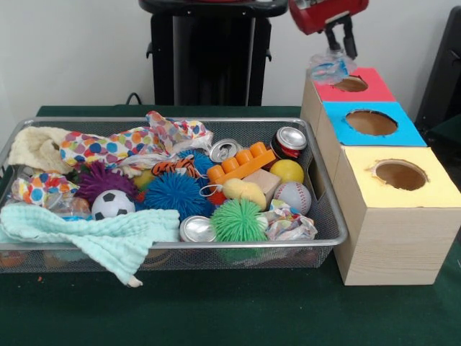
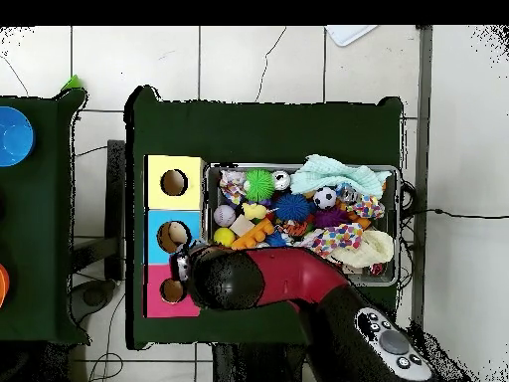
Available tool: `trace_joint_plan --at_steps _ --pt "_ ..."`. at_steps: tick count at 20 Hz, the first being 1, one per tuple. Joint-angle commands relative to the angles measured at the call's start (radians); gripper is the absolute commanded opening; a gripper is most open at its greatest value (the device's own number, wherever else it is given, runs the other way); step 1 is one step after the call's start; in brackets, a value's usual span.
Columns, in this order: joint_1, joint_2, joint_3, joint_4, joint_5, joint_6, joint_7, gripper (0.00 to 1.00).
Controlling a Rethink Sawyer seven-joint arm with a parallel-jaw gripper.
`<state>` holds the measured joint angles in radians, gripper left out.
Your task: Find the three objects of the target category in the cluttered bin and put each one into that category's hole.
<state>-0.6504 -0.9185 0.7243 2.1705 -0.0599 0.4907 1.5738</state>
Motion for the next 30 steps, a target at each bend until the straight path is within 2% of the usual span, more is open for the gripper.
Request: trace_joint_plan --at_steps 1,7,15,22,30 --pt "0.063 -0.022 -0.002 -0.050 0.073 0.103 0.155 0.00" --pt "0.144 0.026 -0.076 -0.083 0.055 0.052 0.169 0.00" --pt "0.200 0.089 -0.138 -0.085 0.019 -0.054 0.166 0.00" --pt "0.194 0.070 -0.139 -0.071 0.024 -0.054 0.149 0.00" --pt "0.181 0.050 -0.129 -0.111 0.039 0.022 0.119 0.00"
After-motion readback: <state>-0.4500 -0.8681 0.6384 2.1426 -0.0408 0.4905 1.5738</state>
